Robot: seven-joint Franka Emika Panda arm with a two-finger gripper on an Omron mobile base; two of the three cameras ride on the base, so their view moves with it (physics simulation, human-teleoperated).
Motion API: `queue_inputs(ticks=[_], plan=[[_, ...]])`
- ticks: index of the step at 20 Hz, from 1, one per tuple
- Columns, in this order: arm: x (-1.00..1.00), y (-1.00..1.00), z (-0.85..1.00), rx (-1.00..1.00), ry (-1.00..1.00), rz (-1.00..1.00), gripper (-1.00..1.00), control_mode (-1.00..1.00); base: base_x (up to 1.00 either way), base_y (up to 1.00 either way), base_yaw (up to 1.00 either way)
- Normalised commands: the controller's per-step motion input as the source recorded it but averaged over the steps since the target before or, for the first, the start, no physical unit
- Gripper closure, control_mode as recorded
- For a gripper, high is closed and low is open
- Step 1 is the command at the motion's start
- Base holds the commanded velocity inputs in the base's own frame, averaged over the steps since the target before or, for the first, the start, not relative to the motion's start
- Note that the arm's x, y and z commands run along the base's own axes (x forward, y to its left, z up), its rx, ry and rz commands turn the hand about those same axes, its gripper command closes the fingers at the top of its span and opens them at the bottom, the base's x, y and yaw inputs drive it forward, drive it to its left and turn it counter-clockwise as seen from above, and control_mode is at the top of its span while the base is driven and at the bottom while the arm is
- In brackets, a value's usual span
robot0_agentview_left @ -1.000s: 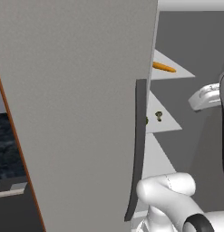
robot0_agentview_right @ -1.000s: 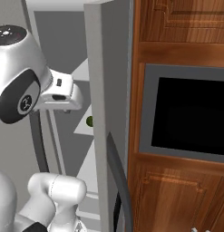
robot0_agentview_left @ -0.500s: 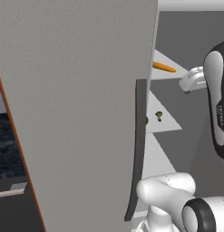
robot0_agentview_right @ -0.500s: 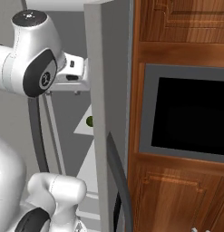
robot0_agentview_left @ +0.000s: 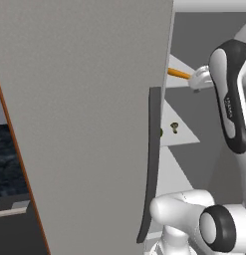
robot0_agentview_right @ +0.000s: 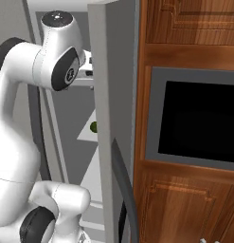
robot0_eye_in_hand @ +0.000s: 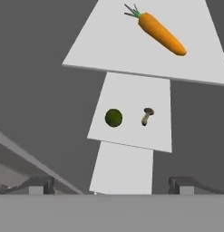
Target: Take the mushroom, lime, and carrot from the freezer and place them in the bowl on the counter.
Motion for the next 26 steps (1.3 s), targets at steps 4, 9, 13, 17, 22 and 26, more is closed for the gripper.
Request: queue_inputs(ticks=[4,9,13,17,22,26], plan=[[0.76,-0.08,0.00,0.03,-0.09,0.00,-1.00,-1.00,0.00,0.00,0.00],[0.91,-0.13,0.00,0.04,-0.01,0.00,-1.00,-1.00,0.00,0.00,0.00],[0.78,-0.28,0.00,0.03,0.00,0.00,-1.00,-1.00,0.00,0.00,0.00],[0.47,-0.40,0.00,0.00,0.02,0.00,-1.00,-1.00,0.00,0.00,0.00],[0.54,-0.10,-0.03,0.00,0.00,0.00,-1.00,-1.00,0.00,0.00,0.00],[0.54,0.00,-0.11,0.00,0.00,0.00,-1.00,-1.00,0.00,0.00,0.00]])
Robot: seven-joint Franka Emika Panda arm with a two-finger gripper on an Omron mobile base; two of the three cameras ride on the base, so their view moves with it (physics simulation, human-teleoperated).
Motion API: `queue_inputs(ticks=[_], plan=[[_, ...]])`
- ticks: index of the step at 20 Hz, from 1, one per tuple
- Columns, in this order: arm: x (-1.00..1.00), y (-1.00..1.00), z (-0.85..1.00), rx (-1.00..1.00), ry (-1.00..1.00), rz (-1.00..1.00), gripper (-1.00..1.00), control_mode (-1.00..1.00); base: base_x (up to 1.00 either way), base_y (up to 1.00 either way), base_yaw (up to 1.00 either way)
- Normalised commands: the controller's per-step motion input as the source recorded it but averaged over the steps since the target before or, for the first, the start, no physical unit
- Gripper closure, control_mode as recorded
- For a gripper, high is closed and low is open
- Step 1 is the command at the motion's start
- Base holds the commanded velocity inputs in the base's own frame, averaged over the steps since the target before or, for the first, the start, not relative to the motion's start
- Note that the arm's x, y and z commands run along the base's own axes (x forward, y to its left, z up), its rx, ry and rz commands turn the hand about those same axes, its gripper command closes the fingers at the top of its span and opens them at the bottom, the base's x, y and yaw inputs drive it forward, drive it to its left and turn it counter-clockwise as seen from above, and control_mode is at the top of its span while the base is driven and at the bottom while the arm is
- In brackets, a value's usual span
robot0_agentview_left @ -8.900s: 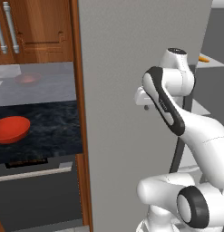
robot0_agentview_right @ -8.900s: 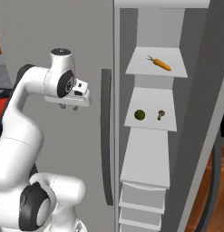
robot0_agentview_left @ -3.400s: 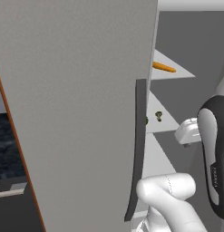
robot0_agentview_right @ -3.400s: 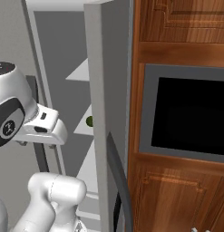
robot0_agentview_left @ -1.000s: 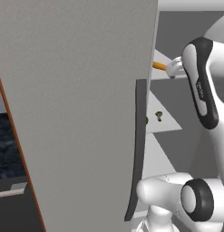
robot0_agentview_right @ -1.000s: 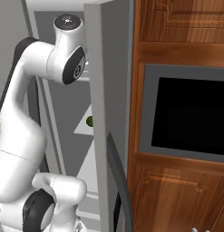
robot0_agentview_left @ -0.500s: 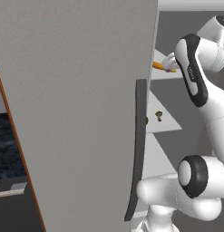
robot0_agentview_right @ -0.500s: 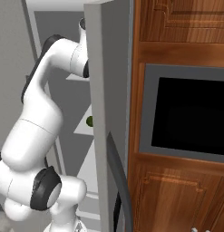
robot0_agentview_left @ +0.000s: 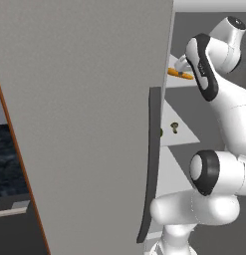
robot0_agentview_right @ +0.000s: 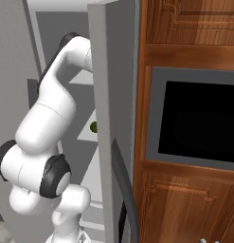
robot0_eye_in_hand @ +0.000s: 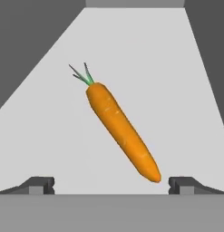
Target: Take the mushroom, lime, and carrot from the freezer and place them in the bowl on the counter.
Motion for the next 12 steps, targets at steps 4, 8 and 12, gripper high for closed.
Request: queue_inputs(ticks=[4,8,12], plan=[[0.41,0.00,-0.09,0.00,0.00,0.02,-1.00,-1.00,0.00,0.00,0.00],[0.36,0.00,-0.11,0.00,0.00,0.04,-1.00,-1.00,0.00,0.00,0.00],[0.16,0.00,-0.06,0.00,0.00,0.04,-1.00,-1.00,0.00,0.00,0.00]])
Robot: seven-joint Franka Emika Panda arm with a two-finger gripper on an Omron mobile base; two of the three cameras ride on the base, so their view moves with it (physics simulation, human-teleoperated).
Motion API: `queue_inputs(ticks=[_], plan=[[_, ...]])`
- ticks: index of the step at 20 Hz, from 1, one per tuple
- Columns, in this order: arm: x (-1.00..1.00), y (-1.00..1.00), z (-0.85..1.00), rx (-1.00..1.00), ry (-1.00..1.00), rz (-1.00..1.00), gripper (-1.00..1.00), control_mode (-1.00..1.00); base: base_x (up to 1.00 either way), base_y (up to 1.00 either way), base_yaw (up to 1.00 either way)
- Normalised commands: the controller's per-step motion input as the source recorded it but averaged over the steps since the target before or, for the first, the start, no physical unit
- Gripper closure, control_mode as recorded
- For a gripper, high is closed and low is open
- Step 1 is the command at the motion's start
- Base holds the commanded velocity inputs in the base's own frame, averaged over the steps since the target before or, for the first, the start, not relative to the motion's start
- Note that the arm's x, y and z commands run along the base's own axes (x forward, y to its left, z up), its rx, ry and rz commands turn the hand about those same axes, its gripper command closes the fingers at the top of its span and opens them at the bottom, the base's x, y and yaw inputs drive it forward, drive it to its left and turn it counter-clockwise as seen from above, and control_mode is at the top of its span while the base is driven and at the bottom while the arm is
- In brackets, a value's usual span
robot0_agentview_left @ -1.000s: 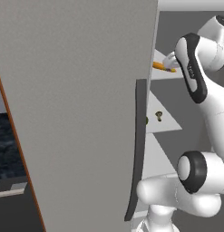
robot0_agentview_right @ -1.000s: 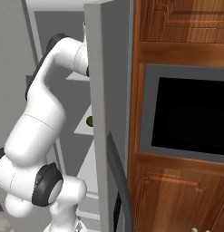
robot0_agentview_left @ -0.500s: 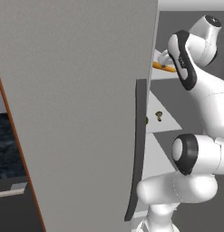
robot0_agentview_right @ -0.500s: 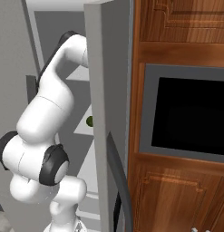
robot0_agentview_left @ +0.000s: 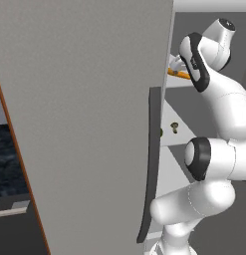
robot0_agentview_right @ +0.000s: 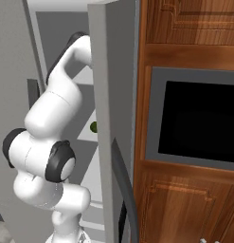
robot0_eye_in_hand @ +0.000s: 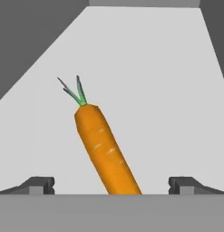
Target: Take the mushroom, lime, and carrot from the freezer and place them in the bowl on the counter.
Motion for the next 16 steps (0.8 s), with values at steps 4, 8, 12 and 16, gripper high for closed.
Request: queue_inputs(ticks=[4,8,12,16], plan=[[0.03,0.00,-0.09,0.00,0.00,0.04,-1.00,-1.00,0.00,0.00,0.00],[0.07,0.00,-0.13,0.00,0.00,0.05,-1.00,-1.00,0.00,0.00,0.00],[0.11,0.00,-0.21,0.00,0.00,0.05,-1.00,-1.00,0.00,0.00,0.00],[0.17,0.00,-0.16,0.00,0.00,0.05,-1.00,-1.00,0.00,0.00,0.00]])
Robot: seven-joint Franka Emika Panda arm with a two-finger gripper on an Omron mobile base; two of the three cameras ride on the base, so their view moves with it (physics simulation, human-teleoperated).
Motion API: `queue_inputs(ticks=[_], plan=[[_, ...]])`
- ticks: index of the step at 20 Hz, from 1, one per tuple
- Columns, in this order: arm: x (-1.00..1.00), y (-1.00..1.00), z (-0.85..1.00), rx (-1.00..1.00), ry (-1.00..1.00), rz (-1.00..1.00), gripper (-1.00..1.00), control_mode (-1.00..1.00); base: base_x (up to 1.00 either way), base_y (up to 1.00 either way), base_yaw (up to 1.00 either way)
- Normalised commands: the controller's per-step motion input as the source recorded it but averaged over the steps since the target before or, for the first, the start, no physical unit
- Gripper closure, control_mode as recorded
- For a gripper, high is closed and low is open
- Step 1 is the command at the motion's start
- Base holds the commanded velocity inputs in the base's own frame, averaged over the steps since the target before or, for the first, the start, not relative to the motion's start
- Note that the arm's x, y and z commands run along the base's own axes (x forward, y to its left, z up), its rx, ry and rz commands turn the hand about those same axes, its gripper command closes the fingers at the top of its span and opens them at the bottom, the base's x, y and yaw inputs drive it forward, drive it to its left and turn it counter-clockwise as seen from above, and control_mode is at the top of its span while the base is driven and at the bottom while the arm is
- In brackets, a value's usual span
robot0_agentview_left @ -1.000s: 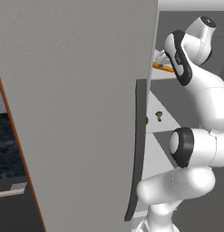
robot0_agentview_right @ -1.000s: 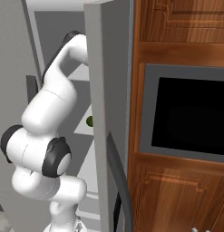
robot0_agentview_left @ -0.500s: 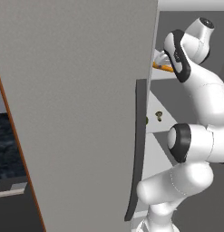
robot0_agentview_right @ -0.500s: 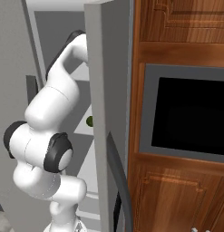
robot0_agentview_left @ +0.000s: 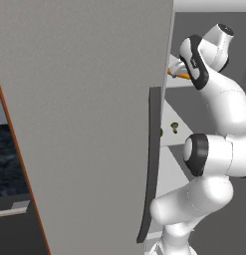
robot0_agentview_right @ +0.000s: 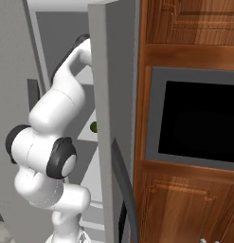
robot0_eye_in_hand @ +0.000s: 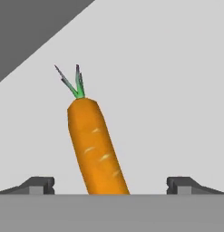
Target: Take the mushroom, lime, and carrot from the freezer and place them in the bowl on the counter.
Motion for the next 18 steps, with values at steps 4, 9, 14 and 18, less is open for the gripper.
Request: queue_inputs(ticks=[4,9,14,18], plan=[[0.10,0.00,-0.14,0.00,0.00,0.05,-1.00,-1.00,0.00,0.00,0.00],[0.01,0.00,-0.23,0.00,0.00,0.03,1.00,-1.00,0.00,0.00,0.00],[0.00,0.00,-0.13,0.00,0.00,0.00,1.00,-1.00,0.00,0.00,0.00],[-0.01,0.10,-0.25,0.00,0.00,0.00,1.00,-1.00,0.00,0.00,0.00]])
